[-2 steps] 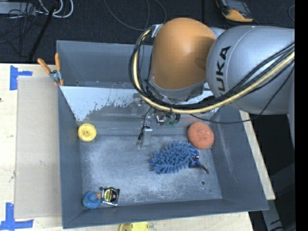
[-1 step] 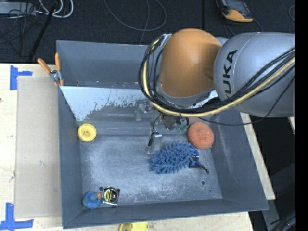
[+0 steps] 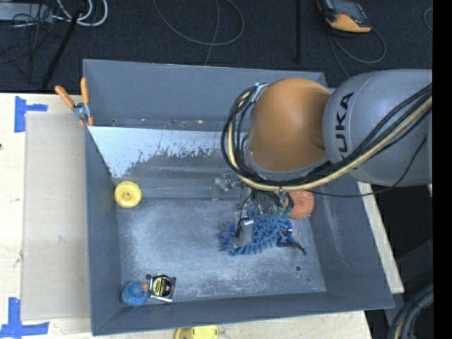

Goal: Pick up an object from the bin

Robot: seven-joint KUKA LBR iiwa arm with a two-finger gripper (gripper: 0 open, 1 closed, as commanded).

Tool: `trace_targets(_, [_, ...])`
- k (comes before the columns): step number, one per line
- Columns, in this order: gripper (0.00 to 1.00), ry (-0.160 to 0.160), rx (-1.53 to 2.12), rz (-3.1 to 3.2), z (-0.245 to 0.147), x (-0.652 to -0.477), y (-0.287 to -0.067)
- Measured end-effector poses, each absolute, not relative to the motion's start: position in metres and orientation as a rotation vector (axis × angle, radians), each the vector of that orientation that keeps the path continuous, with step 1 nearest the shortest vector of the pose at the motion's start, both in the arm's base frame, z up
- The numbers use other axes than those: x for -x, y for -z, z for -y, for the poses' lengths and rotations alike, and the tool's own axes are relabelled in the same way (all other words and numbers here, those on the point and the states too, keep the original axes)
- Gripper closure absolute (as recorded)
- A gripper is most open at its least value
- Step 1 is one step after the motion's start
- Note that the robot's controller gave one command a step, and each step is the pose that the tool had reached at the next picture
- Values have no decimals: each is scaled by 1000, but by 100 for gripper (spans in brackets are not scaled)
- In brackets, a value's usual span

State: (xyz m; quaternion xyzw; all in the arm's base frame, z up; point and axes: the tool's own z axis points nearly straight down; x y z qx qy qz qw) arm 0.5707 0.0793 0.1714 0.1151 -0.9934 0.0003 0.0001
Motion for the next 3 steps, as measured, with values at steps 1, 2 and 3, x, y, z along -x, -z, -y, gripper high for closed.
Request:
trace_targets(1, [0, 1, -140, 3139, -56, -589, -172])
trace_targets(2, [0, 1, -123, 3142, -10, -590, -138])
trace_targets(3, [100, 2, -376, 3118, -21, -546, -69])
